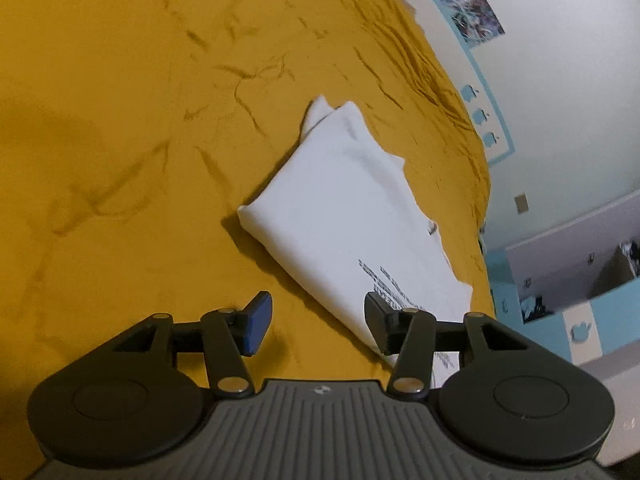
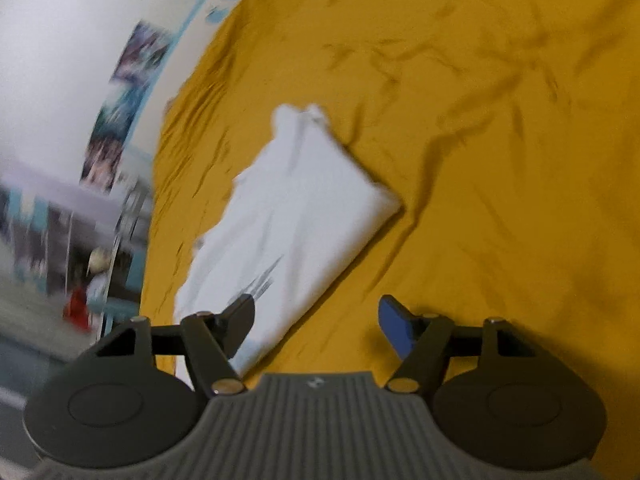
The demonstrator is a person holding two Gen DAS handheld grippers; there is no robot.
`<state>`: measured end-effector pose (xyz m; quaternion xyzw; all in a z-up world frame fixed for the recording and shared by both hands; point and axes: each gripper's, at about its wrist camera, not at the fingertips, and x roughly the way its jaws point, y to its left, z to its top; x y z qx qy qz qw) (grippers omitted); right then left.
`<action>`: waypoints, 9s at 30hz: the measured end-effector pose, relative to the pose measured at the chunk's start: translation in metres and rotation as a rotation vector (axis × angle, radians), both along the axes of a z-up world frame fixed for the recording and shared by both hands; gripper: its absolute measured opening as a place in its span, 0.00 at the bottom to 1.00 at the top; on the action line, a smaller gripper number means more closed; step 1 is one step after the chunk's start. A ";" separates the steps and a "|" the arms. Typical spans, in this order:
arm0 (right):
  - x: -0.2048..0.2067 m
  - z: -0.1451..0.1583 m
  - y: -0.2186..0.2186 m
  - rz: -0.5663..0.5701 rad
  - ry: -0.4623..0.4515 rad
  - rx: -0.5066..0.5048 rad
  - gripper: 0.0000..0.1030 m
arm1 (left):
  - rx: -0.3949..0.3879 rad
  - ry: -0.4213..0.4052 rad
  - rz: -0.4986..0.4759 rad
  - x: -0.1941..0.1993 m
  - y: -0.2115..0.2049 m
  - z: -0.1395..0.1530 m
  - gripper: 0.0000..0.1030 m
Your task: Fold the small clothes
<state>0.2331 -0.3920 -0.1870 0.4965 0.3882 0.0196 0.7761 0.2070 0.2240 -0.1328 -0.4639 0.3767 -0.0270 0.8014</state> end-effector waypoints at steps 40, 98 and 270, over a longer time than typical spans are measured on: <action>0.078 0.060 0.012 -0.023 -0.104 0.036 0.07 | -0.040 -0.128 0.016 0.056 -0.012 0.050 0.12; 0.108 -0.023 -0.019 0.114 -0.011 -0.215 0.15 | 0.178 0.077 -0.172 0.092 -0.013 -0.032 0.07; -0.165 0.031 0.472 1.067 -0.628 -1.328 0.50 | -0.096 0.197 -0.276 0.118 0.040 -0.054 0.54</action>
